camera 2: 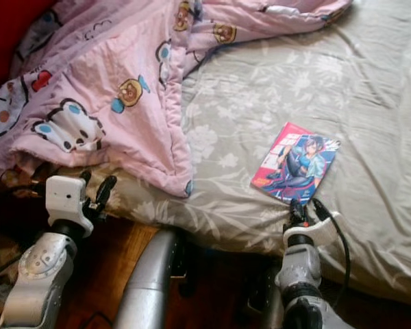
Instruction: Clean up the room
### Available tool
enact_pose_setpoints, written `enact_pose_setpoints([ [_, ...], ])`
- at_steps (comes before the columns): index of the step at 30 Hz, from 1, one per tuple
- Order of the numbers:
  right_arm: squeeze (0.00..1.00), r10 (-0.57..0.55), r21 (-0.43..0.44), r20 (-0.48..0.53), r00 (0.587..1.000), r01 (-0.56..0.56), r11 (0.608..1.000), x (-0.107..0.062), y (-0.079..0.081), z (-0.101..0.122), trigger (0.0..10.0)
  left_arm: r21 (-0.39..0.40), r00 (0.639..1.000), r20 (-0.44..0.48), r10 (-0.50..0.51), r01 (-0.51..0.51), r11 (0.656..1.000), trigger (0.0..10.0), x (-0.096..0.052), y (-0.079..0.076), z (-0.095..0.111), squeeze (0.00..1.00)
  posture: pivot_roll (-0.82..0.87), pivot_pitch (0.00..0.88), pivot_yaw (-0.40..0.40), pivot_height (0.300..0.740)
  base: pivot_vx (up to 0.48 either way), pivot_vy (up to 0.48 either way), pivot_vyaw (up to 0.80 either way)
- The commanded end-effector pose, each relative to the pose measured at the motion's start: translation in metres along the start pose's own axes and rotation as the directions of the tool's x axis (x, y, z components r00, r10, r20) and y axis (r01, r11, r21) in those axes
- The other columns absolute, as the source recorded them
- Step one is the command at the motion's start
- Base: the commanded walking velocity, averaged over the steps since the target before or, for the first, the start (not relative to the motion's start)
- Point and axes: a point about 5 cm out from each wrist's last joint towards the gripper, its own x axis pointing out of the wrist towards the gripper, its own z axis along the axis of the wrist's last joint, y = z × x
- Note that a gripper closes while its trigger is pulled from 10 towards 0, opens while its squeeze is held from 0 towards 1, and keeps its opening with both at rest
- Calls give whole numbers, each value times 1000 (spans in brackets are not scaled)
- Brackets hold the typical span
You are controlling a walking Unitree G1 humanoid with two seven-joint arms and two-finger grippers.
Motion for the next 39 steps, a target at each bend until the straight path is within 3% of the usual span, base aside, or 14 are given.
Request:
enact_pose_setpoints([
  [1, 0, -110, -4, -38, 993, 110, 994, -22, -30, -13, 0, 11, 999, -45, 4, -3, 1000, 10000, -5, 0, -13, 0, 275, 364, 17, 625, 0, 0, 0],
  [7, 0, -117, -37, -22, 993, 116, 993, -22, -32, -8, 0, 9, 998, -54, 14, -14, 1000, 10000, 4, 0, -27, 0, 244, 300, 0, 625, 0, 0, 0],
  [15, 0, -65, -99, -34, 997, 61, 993, -10, -14, -6, 0, 15, 998, -49, 30, -29, 999, 10000, 9, 4, -33, 0, 232, 264, -7, 625, 0, 0, 0],
  [16, 0, -66, -128, -47, 997, 60, 990, -8, -13, -6, 3373, 16, 998, -49, 31, -30, 999, 10000, 9, 4, -35, 0, 232, 264, -6, 625, 0, 0, 0],
  [17, 0, -76, -146, -59, 995, 67, 987, -8, -13, -6, 9608, 16, 998, -50, 32, -31, 999, 10000, 9, 4, -35, 0, 231, 264, -7, 625, 0, 0, 0],
  [18, 0, -101, -199, -86, 991, 82, 976, -8, -14, -8, 10000, 16, 998, -51, 30, -29, 999, 10000, 9, 3, -37, 0, 230, 265, -8, 625, 0, 0, 0],
  [23, 0, -137, -174, -110, 984, 117, 978, -11, -19, -13, 10000, 14, 998, -56, 24, -23, 1000, 10000, 6, 0, -41, 0, 233, 269, -9, 625, 0, 0, 0],
  [24, 1000, -149, -165, -120, 982, 128, 978, -13, -20, -15, 10000, 15, 998, -58, 24, -23, 1000, 10000, 6, 0, -41, 0, 236, 271, -8, 625, 0, 0, 0],
  [29, 1000, -176, -173, -138, 975, 151, 973, -19, -26, -22, 10000, 28, 998, -58, 16, -15, 999, 10000, 3, 1, -44, 0, 237, 281, -4, 625, 0, 0, 0],
  [30, 373, -191, -167, -147, 970, 166, 972, -22, -28, -25, 10000, 33, 998, -60, 12, -10, 999, 10000, 3, 1, -45, 0, 237, 284, -2, 625, 0, 0, 0],
  [31, 0, -204, -151, -151, 967, 181, 972, -24, -30, -27, 10000, 48, 998, -60, 0, 3, 999, 10000, 2, 1, -45, 0, 237, 288, 0, 625, 0, 0, 0],
  [39, 0, -210, -142, -167, 963, 187, 972, -30, -32, -35, 10000, 68, 998, -60, -24, 28, 997, 10000, 0, -3, -46, 0, 238, 298, 6, 625, 0, 0, 0],
])
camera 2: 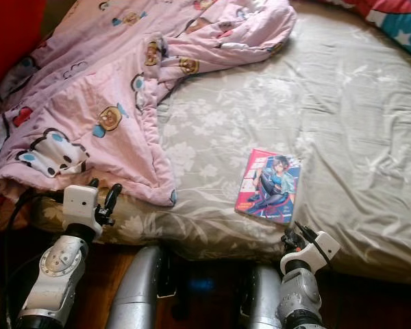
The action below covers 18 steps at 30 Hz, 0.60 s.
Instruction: Clean up the room
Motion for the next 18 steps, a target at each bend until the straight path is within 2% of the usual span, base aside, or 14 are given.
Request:
enact_pose_setpoints([
  [1, 0, -37, 13, -36, 999, 37, 999, -8, -10, -12, 10000, 18, 999, -46, -10, 11, 1000, 10000, -8, 0, -11, 0, 240, 301, 6, 625, 0, 0, 0],
  [4, 0, -36, 14, -37, 999, 37, 999, -8, -10, -13, 10000, 29, 999, -46, -17, 18, 999, 10000, -9, -1, -11, 0, 242, 304, 7, 625, 0, 0, 0],
  [7, 0, 17, 35, -38, 999, -16, 999, -7, -5, -14, 10000, 32, 999, -47, -20, 22, 999, 10000, -10, -1, -11, 0, 244, 309, 9, 625, 0, 0, 0],
  [8, 1000, 67, 63, -9, 998, -67, 996, -6, 1, -11, 10000, 32, 999, -46, -21, 22, 999, 10000, -11, -1, -11, 0, 247, 313, 11, 625, 0, 0, 0],
  [9, 1000, 105, 90, 14, 994, -106, 990, -5, 7, -9, 10000, 33, 999, -48, -21, 23, 999, 10000, -12, -1, -12, 0, 244, 318, 13, 625, 0, 0, 0],
  [12, 1000, 131, 108, 30, 991, -134, 985, -4, 12, -7, 10000, 33, 999, -49, -22, 23, 999, 10000, -13, -1, -12, 0, 245, 321, 14, 625, 0, 0, 0],
  [14, 1000, 179, 123, 10, 984, -179, 976, -2, 21, -9, 10000, 35, 998, -53, -26, 27, 999, 10000, -15, -1, -12, 0, 248, 330, 18, 625, 0, 0, 0],
  [18, 1000, 162, 163, -8, 987, -158, 974, 0, 25, -12, 10000, 40, 998, -57, -29, 31, 999, 10000, -20, -1, -12, 0, 258, 357, 28, 625, 0, 0, 0],
])
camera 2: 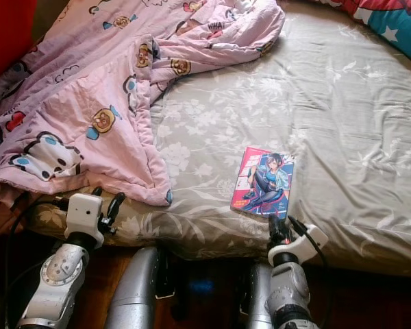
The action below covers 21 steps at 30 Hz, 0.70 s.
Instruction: Clean up the room
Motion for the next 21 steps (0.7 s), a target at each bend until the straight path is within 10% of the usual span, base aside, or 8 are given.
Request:
enact_pose_setpoints([
  [1, 1000, -60, 39, -44, 997, 62, 997, -7, -10, -11, 10000, 11, 999, -35, -17, 17, 1000, 10000, -8, 0, -6, 0, 262, 367, 32, 625, 0, 0, 0],
  [2, 1000, -63, 40, -45, 997, 65, 997, -7, -9, -11, 10000, 12, 999, -37, -19, 19, 1000, 10000, -9, 0, -6, 0, 264, 370, 33, 625, 0, 0, 0],
  [3, 0, -64, 49, -45, 997, 66, 997, -6, -9, -11, 10000, 13, 999, -38, -19, 20, 1000, 10000, -10, 0, -6, 0, 268, 378, 36, 625, 0, 0, 0],
  [10, 63, -97, 116, -38, 995, 101, 988, -1, -7, -6, 10000, 20, 999, -46, -28, 29, 999, 10000, -16, 1, -4, 0, 280, 410, 51, 625, 0, 0, 0],
  [11, 1000, -101, 124, -36, 994, 105, 987, 0, -7, -5, 10000, 21, 999, -45, -28, 29, 999, 10000, -16, 2, -3, 0, 282, 418, 55, 625, 0, 0, 0],
  [15, 1000, -106, 131, -26, 994, 108, 986, 3, -6, -1, 10000, 22, 999, -44, -33, 34, 999, 10000, -18, 2, 1, 0, 285, 443, 63, 625, 0, 0, 0],
  [17, 0, -104, 150, -30, 994, 108, 983, 5, -3, 0, 10000, 27, 998, -43, -39, 40, 999, 10000, -18, 2, 2, 0, 289, 466, 75, 625, 0, 0, 0],
  [21, 0, -86, 158, -36, 996, 90, 983, 8, 3, -1, 10000, 32, 998, -42, -44, 46, 998, 10000, -18, 3, 6, 0, 301, 483, 81, 625, 0, 0, 0],
])
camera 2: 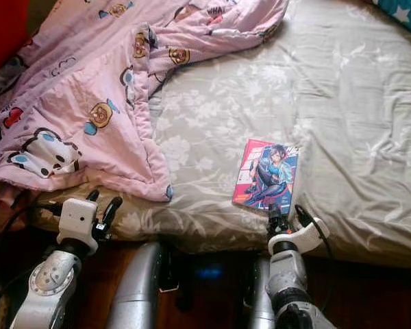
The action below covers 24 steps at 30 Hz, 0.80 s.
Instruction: Clean up the room
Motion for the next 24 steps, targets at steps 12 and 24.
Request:
enact_pose_setpoints([
  [12, 0, 18, 63, -46, 999, -15, 998, 3, 12, -12, 10000, 31, 1000, -12, -1, 2, 1000, 10000, -10, 8, 11, 0, 325, 531, 103, 625, 0, 0, 0],
  [24, 0, -60, 106, -14, 998, 61, 992, -3, -8, -5, 10000, 52, 999, -29, -34, 35, 998, 10000, -17, 5, 12, 0, 342, 526, 120, 625, 0, 0, 0],
])
